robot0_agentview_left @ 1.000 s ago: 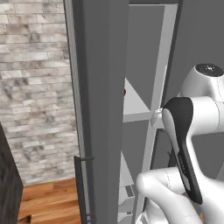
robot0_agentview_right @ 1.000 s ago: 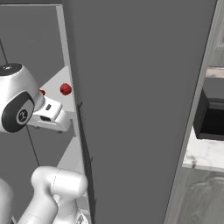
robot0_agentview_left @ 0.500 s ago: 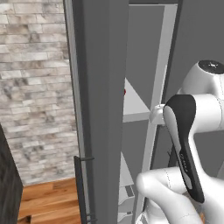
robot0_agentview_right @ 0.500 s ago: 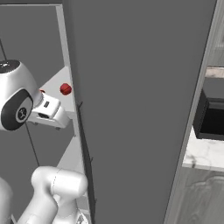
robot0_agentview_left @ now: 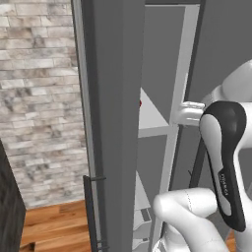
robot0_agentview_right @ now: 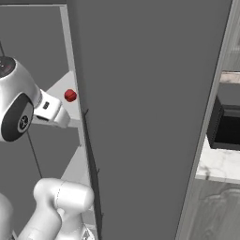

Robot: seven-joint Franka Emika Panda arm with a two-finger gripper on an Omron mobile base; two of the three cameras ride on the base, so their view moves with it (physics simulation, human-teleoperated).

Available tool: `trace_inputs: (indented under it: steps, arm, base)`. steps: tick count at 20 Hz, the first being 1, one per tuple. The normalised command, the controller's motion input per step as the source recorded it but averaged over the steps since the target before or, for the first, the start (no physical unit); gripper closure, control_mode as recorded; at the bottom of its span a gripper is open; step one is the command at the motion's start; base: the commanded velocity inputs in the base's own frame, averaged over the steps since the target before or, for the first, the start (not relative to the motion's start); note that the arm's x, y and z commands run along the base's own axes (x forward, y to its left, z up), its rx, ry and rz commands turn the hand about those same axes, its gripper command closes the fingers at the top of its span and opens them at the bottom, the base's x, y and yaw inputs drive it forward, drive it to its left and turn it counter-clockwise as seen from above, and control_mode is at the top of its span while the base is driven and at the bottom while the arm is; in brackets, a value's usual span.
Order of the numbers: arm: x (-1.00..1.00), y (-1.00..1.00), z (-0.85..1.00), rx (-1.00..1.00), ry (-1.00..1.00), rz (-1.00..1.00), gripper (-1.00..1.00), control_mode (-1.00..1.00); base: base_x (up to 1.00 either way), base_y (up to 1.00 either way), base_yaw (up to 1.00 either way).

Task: Take the bell pepper and bell pepper out of the freezer and place them in the tupperware container on the counter. Then put the tupperware containing the vegetables back in the freezer.

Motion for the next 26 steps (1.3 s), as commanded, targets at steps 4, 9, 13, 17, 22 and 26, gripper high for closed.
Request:
trace_inputs:
  steps: [4,9,13,17,22,26]
  arm:
    - [0.27,0.22,0.07,0.01,-0.07,0.00,-1.00,-1.00]
    - [0.33,0.16,0.01,0.00,-0.06,-0.01,-1.00,-1.00]
    - [0.44,0.23,0.00,0.00,0.00,-0.01,-1.00,-1.00]
    - [0.41,0.40,0.00,0.00,0.00,0.00,-1.00,-1.00]
    - [0.58,0.35,0.00,0.01,0.00,0.00,-1.00,-1.00]
    - [0.71,0.14,0.00,0.00,0.00,0.00,-1.00,-1.00]
  base:
    - [0.00,0.00,0.00]
    - [0.00,0.00,0.00]
    - [0.00,0.00,0.00]
    - [0.00,0.00,0.00]
    - [0.00,0.00,0.00]
    - [0.00,0.00,0.00]
